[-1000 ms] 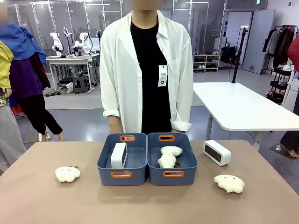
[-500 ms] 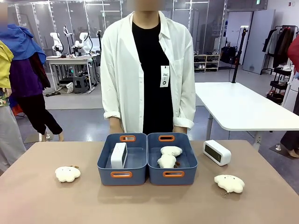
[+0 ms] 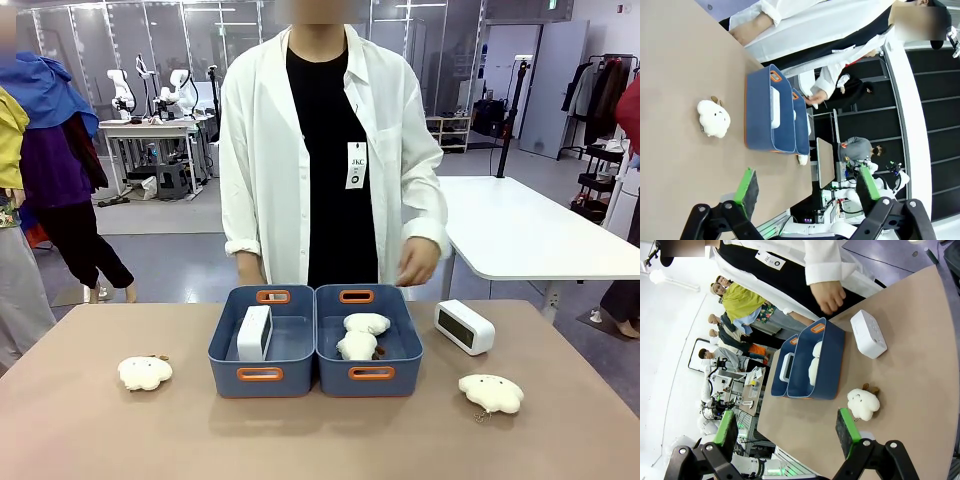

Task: Sort the digital clocks into the basket.
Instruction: Pick up the Digital clock from the table and place it into the empty Plastic storage basket.

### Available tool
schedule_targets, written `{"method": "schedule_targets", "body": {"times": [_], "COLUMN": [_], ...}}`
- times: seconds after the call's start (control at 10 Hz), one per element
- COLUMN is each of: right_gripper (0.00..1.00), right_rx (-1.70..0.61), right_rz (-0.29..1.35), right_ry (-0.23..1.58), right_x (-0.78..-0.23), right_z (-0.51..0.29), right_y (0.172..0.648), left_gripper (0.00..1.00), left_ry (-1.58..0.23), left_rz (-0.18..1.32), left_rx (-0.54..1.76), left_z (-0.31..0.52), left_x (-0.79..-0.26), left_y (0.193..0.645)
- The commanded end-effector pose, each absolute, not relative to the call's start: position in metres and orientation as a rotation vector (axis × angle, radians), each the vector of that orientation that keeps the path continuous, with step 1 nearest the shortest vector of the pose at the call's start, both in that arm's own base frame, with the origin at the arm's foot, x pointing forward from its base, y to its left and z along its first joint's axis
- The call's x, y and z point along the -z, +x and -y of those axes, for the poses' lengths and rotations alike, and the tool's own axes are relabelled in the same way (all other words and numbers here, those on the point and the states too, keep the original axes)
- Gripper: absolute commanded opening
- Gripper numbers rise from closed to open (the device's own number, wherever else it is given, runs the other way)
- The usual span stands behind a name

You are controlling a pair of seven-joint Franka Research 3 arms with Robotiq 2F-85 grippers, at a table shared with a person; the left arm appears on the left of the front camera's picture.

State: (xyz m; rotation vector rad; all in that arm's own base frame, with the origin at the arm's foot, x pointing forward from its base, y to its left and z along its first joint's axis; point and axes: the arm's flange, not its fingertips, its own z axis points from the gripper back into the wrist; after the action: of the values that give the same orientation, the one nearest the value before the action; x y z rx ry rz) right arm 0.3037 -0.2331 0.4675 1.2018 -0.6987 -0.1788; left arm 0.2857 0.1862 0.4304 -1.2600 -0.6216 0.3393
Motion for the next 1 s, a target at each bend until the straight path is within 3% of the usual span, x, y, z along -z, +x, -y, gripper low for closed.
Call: {"method": "schedule_targets", "body": {"times": [0.0,0.5,0.7,0.9], "right_gripper": [1.00,1.00,1.00,1.00], "right_rx": [0.165,0.179,0.100,0.116], "right_rz": [0.710,0.699,0.646,0.624], "right_ry": [1.202,1.202,1.018,1.048], "right_x": [-0.4688,-0.4675,-0.4740,-0.4677], "right_z": [0.2319,0.2331,0.2275,0.2266], "right_y": [0.3018,0.3037,0.3101,0.3114], "left_gripper": [1.00,1.00,1.00,1.00], "left_ry": [-1.267,-1.267,-1.267,-1.267], "left_rz": [0.630,0.630,0.630,0.630], "left_rx": [-0.320,-0.320,-0.320,-0.320], "left_z": [-0.1882,-0.1882,-0.1882,-0.1882], "left_x": [-0.4330,-0.4330,-0.4330,-0.4330], "left_y": [0.2843,0.2843,0.2843,0.2843]}}
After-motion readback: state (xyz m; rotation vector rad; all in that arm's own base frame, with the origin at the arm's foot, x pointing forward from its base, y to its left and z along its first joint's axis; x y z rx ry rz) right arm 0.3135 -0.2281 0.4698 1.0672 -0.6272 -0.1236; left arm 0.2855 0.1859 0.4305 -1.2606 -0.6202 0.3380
